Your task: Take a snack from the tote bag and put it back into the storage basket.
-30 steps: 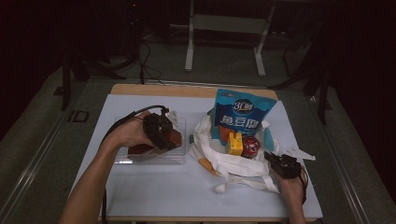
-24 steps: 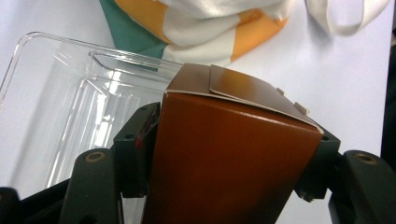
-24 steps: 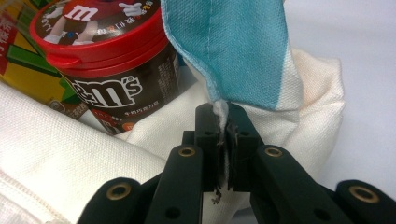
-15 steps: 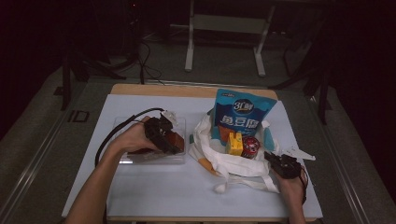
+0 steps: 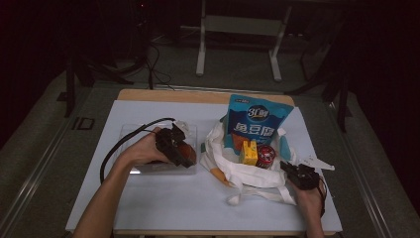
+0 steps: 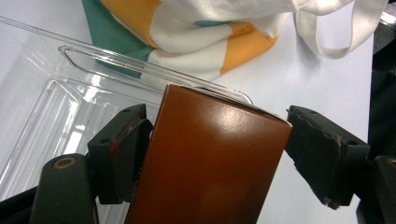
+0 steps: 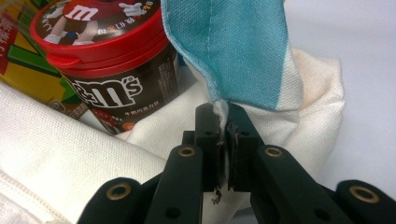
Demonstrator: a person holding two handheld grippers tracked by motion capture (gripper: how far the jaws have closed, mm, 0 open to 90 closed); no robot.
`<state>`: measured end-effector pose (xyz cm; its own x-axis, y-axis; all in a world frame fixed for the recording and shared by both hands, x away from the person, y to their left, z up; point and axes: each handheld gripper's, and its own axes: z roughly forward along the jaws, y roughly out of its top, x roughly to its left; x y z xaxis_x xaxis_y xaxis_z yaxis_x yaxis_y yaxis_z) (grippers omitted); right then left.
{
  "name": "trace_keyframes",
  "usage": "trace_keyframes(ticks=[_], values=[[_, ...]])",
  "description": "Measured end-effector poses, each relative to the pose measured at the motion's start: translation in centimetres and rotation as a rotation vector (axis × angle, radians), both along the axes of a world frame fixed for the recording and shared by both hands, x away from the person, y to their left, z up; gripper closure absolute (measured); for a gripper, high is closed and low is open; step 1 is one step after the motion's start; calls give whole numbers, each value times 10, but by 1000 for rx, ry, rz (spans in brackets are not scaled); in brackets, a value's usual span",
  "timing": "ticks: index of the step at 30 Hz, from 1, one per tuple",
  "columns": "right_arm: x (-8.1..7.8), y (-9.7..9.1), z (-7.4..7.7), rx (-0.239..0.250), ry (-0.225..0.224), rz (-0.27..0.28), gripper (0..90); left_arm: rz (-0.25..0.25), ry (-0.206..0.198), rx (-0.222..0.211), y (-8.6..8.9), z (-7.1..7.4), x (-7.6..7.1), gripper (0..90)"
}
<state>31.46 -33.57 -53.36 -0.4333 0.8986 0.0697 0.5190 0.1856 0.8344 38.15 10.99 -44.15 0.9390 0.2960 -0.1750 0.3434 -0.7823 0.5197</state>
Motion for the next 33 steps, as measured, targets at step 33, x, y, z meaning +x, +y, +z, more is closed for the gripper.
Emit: trace_keyframes(ticks=[33], values=[[0,-1,0,4,-1,3,847,-15,-93,-153,-2,21,-5,249]])
